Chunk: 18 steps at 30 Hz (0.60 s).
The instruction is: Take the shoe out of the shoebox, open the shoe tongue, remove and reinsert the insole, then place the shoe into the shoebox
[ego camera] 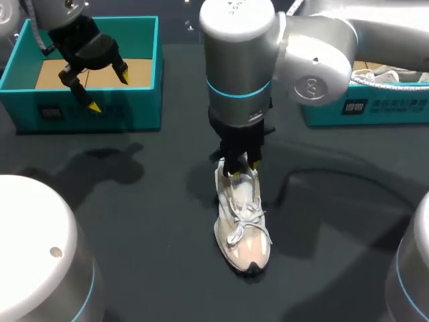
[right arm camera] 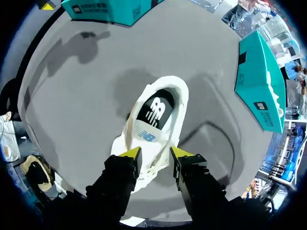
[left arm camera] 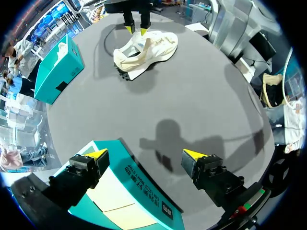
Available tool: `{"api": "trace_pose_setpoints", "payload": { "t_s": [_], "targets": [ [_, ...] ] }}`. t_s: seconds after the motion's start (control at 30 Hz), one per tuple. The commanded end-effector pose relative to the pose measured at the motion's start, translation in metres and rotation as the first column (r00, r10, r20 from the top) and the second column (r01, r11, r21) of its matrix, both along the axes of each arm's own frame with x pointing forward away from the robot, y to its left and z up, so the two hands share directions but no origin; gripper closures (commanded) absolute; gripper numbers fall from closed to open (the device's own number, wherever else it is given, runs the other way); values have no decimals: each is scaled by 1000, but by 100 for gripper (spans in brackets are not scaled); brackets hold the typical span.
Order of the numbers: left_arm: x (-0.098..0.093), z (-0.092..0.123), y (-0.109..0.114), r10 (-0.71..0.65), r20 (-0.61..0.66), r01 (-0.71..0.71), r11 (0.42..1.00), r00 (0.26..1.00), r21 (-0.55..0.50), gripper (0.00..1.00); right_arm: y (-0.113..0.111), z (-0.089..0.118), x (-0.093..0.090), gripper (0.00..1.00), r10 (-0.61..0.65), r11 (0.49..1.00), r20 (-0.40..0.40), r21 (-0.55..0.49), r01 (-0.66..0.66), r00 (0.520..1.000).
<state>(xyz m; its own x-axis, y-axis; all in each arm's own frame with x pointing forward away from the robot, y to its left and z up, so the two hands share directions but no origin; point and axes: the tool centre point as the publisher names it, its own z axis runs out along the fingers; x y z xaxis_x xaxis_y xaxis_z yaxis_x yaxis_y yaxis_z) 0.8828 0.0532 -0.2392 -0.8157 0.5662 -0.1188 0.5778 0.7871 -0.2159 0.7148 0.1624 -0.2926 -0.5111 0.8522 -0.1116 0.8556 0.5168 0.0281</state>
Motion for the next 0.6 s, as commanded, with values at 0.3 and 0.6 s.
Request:
{"api": "trace_pose_setpoints", "payload": {
  "t_s": [0.3,0.6],
  "targets": [
    [0,0,1,-1,0,1,1000,1000,1,0,-8,43,9,0,433,898,81,48,-438,898],
    [0,0,1,-1,0,1,1000,1000,1,0,-8,43,9,0,433,898,81,48,-438,898]
  ]
}}
